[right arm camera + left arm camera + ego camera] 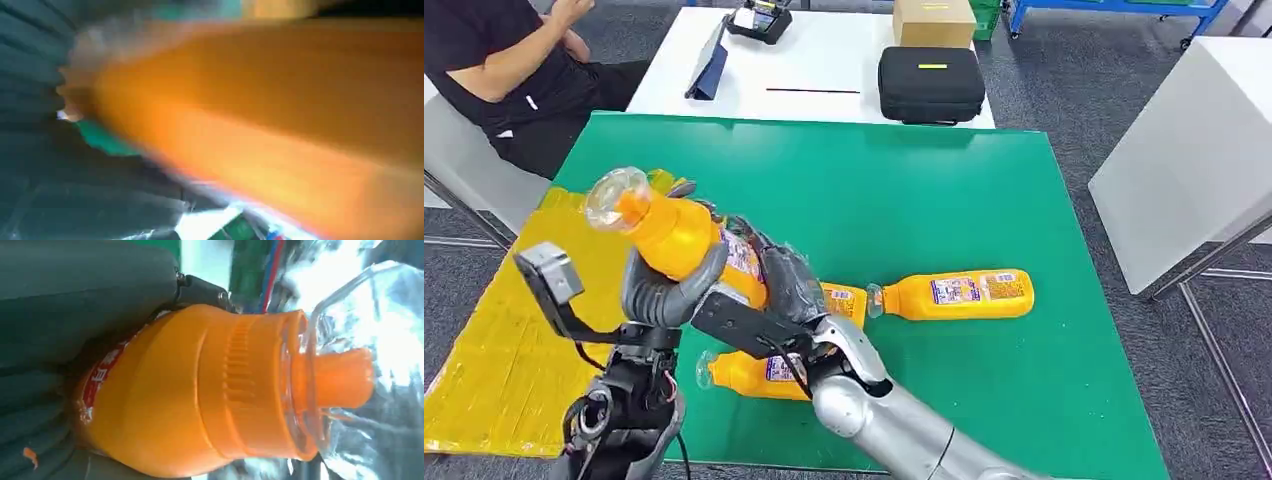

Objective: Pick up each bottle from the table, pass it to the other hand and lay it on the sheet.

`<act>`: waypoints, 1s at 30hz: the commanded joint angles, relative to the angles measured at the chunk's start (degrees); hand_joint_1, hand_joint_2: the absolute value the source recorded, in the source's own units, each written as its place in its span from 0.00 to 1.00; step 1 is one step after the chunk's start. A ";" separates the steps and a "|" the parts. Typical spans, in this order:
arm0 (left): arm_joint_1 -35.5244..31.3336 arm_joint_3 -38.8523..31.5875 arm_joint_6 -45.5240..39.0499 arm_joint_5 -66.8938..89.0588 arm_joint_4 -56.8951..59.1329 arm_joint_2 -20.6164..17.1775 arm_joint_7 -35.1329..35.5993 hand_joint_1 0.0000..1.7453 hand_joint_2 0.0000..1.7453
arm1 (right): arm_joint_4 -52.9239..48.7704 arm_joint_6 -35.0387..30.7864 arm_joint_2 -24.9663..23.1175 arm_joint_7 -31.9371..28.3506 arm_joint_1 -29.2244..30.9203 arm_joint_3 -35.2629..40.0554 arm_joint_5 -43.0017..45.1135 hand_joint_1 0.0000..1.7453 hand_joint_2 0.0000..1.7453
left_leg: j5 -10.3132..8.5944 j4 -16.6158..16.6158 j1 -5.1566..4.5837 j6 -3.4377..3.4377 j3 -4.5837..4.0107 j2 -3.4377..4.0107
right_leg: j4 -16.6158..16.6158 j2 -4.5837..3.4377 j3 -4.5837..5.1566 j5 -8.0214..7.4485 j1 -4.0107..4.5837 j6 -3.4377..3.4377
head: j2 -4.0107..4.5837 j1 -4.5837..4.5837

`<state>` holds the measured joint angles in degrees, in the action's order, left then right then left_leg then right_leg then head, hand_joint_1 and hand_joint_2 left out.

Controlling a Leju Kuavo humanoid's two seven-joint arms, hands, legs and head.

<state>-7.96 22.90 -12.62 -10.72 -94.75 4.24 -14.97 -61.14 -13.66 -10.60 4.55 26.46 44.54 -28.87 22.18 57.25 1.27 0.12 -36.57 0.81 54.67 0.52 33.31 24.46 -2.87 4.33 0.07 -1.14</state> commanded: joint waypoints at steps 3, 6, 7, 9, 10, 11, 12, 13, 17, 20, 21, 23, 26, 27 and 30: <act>4.85 -18.08 -3.80 46.34 2.88 -3.45 12.06 1.00 1.00 | -20.36 8.29 9.86 0.72 -12.49 -9.91 -8.42 0.00 0.00 | 0.06 -0.11 0.01 0.03 0.26 -0.09 | -0.11 0.04 -0.28 0.06 0.04 -0.26 | 0.00 0.00; 3.09 -18.99 -5.81 55.17 11.38 -4.49 13.43 1.00 1.00 | -25.14 11.12 11.48 1.25 -15.15 -10.55 -10.40 0.00 0.00 | 0.01 -0.13 -0.02 0.03 0.24 -0.26 | -0.12 0.22 -0.25 0.12 0.00 -0.25 | 0.00 0.02; 2.27 -18.35 -6.56 59.45 15.32 -5.52 14.66 1.00 1.00 | -25.94 12.80 11.93 1.93 -15.76 -10.32 -11.35 0.00 0.00 | 0.06 -0.13 0.01 0.04 0.35 -0.28 | -0.13 0.21 -0.35 0.15 0.04 -0.38 | 0.00 0.00; 1.76 -18.05 -7.44 60.87 18.19 -5.78 14.97 1.00 1.00 | -26.33 13.36 11.89 2.08 -16.24 -10.22 -11.67 0.00 0.00 | 0.05 -0.14 -0.01 0.04 0.37 -0.25 | -0.12 0.17 -0.36 0.14 0.02 -0.38 | 0.00 0.02; 1.26 -16.91 -6.81 63.54 21.04 -6.65 16.27 1.00 1.00 | -26.80 15.32 12.35 3.06 -16.34 -9.14 -12.36 0.00 0.00 | 0.03 -0.13 -0.02 0.03 0.31 -0.22 | -0.11 0.15 -0.29 0.11 0.01 -0.32 | 0.00 0.00; 0.62 -15.91 -6.47 66.02 23.76 -7.26 17.57 1.00 1.00 | -26.92 16.69 12.80 3.79 -16.55 -8.37 -12.56 0.00 0.00 | 0.01 -0.11 -0.02 0.02 0.19 -0.12 | -0.09 0.07 -0.14 0.07 0.00 -0.22 | 0.00 0.00; 0.26 -15.58 -6.49 66.64 25.28 -7.41 17.81 1.00 1.00 | -26.93 17.04 13.06 3.90 -16.73 -7.93 -12.68 0.00 0.00 | 0.05 -0.11 -0.02 0.03 0.29 -0.17 | -0.09 0.09 -0.25 0.11 0.02 -0.34 | 0.00 0.00; -0.57 -14.80 -6.81 67.12 28.62 -7.57 17.63 1.00 1.00 | -26.59 20.04 14.54 5.32 -16.77 -5.87 -14.23 0.00 0.00 | 0.03 -0.13 -0.03 0.03 0.28 -0.22 | -0.10 0.15 -0.25 0.11 0.00 -0.31 | 0.00 0.02; -1.72 -14.09 -7.86 67.66 33.68 -7.53 17.81 1.00 1.00 | -27.19 23.26 17.05 7.16 -18.93 -3.17 -16.55 0.00 1.00 | 0.06 -0.12 0.01 0.04 0.34 -0.25 | -0.13 0.17 -0.35 0.13 0.04 -0.35 | 0.00 -0.02; -1.63 -13.94 -7.96 67.17 34.88 -7.71 18.10 1.00 1.00 | -27.06 24.60 18.41 8.24 -19.71 -1.73 -18.05 0.00 1.00 | 0.06 -0.09 0.01 0.03 0.25 -0.17 | -0.10 0.11 -0.25 0.11 0.03 -0.29 | 0.00 0.00; -1.57 -13.96 -7.96 67.08 34.94 -7.71 18.08 1.00 1.00 | -27.01 24.55 18.51 8.17 -19.87 -1.70 -18.02 0.00 1.00 | 0.04 -0.08 -0.01 0.03 0.17 -0.11 | -0.09 0.06 -0.14 0.07 0.01 -0.22 | 0.00 0.00; -1.41 -13.94 -7.58 66.25 35.14 -7.80 18.17 1.00 1.00 | -25.86 25.46 18.83 9.40 -19.42 -1.17 -18.96 0.00 1.00 | 0.08 -0.06 0.01 0.03 0.22 -0.12 | -0.07 0.06 -0.21 0.10 0.04 -0.29 | 0.00 0.02; -1.13 -13.69 -6.87 65.34 35.05 -8.09 18.79 0.40 1.00 | -23.17 26.43 18.67 10.98 -18.51 -0.79 -19.80 0.00 1.00 | 0.07 -0.07 -0.01 0.01 0.20 -0.04 | -0.07 -0.01 -0.15 0.06 0.02 -0.26 | 0.00 0.00; -1.13 -13.69 -6.87 65.34 35.05 -8.09 18.79 0.40 1.00 | -23.17 26.43 18.67 10.98 -18.51 -0.79 -19.80 0.00 1.00 | 0.06 -0.07 0.01 0.00 0.15 0.01 | -0.07 -0.05 -0.09 0.03 0.03 -0.21 | 0.00 0.00; -1.41 -13.35 -6.42 65.06 35.21 -8.15 19.15 0.00 0.00 | -20.86 26.68 18.29 11.13 -18.00 -0.93 -19.99 0.00 0.00 | 0.11 -0.08 0.02 0.01 0.33 -0.02 | -0.07 -0.07 -0.25 0.07 0.07 -0.39 | 0.00 -0.02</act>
<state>-7.44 7.74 -20.15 55.13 -65.86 -2.36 3.28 -87.45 12.15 6.29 15.01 6.67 40.92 -48.39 22.23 57.23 1.27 0.09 -36.57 0.81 54.65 0.52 33.35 24.49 -2.86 4.31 0.07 -1.16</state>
